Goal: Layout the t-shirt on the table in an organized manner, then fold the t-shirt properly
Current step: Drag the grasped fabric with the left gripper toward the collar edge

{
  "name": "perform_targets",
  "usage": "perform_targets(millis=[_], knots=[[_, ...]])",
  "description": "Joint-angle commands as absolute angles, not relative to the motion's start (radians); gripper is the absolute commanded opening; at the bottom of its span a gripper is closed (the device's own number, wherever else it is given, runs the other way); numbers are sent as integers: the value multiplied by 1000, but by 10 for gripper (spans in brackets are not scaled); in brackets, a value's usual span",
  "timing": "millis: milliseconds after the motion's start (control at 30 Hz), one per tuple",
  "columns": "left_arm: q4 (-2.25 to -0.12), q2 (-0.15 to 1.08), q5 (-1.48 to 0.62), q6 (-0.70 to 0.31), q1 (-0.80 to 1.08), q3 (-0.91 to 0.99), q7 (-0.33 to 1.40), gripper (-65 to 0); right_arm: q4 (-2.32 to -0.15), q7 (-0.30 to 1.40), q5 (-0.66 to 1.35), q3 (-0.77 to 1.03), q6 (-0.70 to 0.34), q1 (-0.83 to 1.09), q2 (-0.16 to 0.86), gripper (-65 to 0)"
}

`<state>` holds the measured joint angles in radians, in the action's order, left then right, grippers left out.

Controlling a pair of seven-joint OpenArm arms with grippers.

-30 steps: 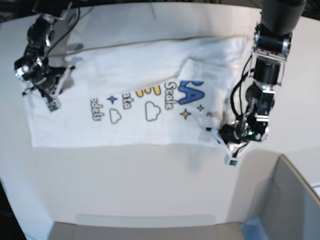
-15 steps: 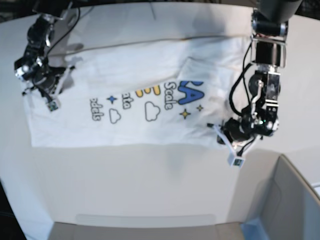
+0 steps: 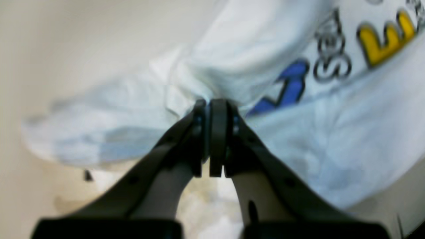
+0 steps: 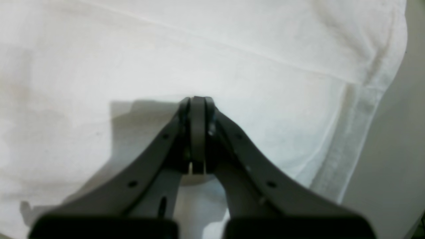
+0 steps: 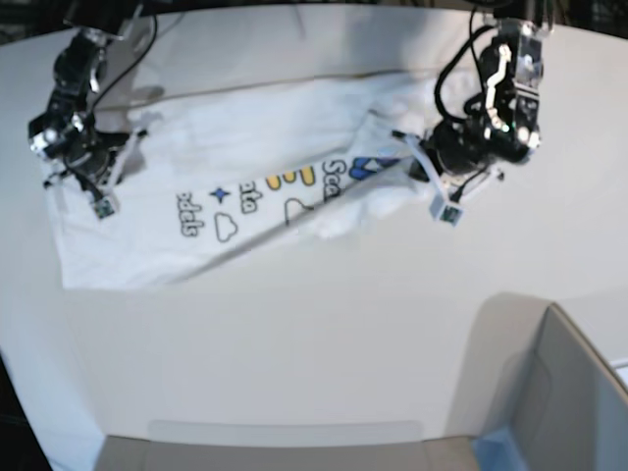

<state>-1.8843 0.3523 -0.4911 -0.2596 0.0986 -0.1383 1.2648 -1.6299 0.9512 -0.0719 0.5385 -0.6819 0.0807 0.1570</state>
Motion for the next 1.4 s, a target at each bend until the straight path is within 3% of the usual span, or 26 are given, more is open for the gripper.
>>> perform_targets(millis=[0,267,467,567,967,1167,1367], knots=[[-1905,360,-495,-262,99,-136,1256,-650,-1629,993,-99,539,-698,82,163,-650],[-1914,360,-490,-257,122,-127,1270,-649,-1629,993,-99,536,-698,81,162,-650],[-2045,358,-498,-255,113,-127,1270,-492,-1629,993,-99,536,-698,81,162,-650],[-2043,358,-521,-255,113,-127,1268,-444,-1627,993,-99,536,-698,82,162,-650],[-2041,358,-553,-260,22,-142,1257,-431,-1627,992,-99,536,-698,82,162,-650],[-2026,420,-544,-257,-74,-366,1256,-361,-1627,992,-99,536,-698,82,162,-650],[-2018,444,-415,-229,-88,-456,1256,-357,-1627,992,-99,536,-698,85,162,-650]])
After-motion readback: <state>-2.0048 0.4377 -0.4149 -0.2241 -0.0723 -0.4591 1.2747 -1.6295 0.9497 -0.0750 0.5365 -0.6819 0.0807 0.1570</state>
